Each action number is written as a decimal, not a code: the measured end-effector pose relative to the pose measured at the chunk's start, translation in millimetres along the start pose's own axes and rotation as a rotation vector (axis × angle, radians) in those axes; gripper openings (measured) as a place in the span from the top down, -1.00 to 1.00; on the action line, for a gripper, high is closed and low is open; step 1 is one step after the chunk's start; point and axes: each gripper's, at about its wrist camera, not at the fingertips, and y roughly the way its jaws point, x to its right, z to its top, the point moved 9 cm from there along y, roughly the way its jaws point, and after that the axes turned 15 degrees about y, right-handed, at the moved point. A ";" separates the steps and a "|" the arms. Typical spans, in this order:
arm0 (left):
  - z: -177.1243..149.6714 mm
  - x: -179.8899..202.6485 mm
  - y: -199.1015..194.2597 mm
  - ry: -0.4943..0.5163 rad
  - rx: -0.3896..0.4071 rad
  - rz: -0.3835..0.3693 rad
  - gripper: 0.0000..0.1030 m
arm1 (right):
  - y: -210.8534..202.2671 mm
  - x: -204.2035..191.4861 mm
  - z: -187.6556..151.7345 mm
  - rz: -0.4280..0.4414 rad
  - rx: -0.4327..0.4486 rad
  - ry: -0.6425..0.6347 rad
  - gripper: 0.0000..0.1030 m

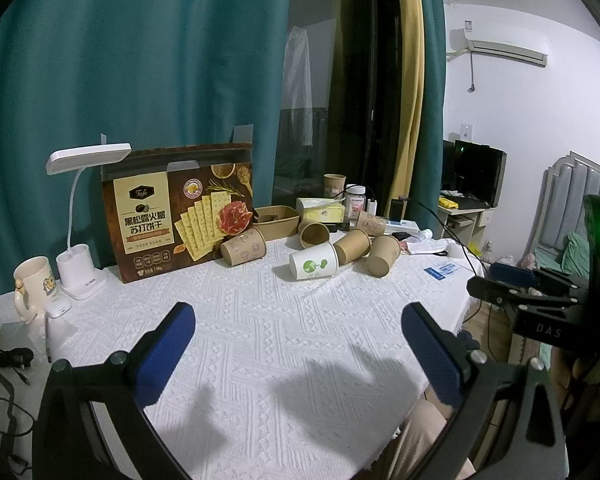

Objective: Flip cup upright

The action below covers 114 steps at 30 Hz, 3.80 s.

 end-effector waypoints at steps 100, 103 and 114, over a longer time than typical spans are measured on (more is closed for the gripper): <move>-24.0 -79.7 313.8 0.506 -0.491 -0.118 -0.70 | 234.8 103.5 36.3 -0.118 -0.175 0.140 -0.21; -19.6 -87.6 349.3 0.547 -0.506 -0.092 -0.58 | 247.8 109.4 42.4 -0.118 -0.172 0.137 -0.21; -14.9 -98.2 420.5 0.715 -0.531 -0.022 -0.41 | 268.0 119.3 38.5 -0.094 -0.181 0.142 -0.21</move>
